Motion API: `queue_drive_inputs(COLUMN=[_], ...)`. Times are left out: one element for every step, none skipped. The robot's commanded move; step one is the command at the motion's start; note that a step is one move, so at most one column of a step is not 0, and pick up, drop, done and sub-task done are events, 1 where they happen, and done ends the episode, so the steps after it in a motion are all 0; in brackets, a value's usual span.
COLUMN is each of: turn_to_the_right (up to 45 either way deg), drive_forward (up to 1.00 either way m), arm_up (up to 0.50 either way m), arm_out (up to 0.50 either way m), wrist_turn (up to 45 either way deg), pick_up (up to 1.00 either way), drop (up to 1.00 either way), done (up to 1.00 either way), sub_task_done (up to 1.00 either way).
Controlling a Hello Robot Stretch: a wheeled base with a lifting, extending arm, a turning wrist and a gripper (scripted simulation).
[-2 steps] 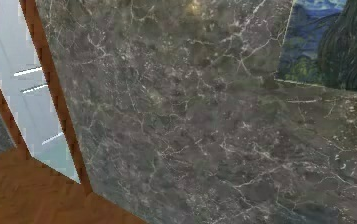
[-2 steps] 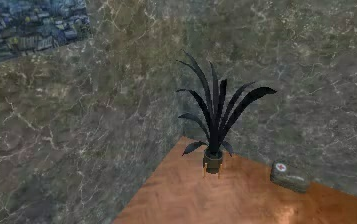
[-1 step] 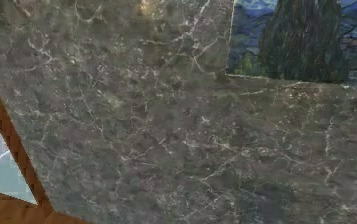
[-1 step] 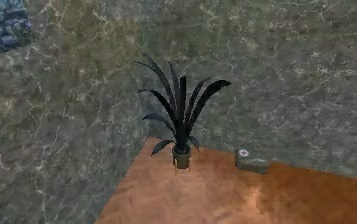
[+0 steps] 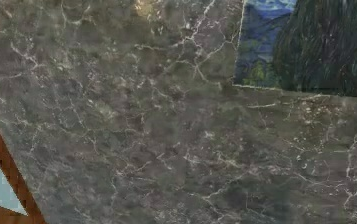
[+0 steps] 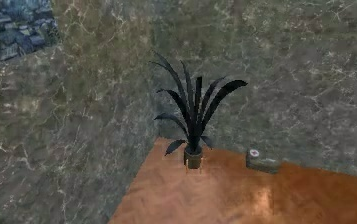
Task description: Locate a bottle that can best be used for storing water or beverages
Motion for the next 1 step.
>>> queue_drive_inputs(turn_to_the_right=[-45.0], drive_forward=[0.00], arm_up=[0.00], arm_out=[0.00], wrist_turn=[0.0], pick_up=[0.00], drop=[0.00], done=[0.00], sub_task_done=[0.00])
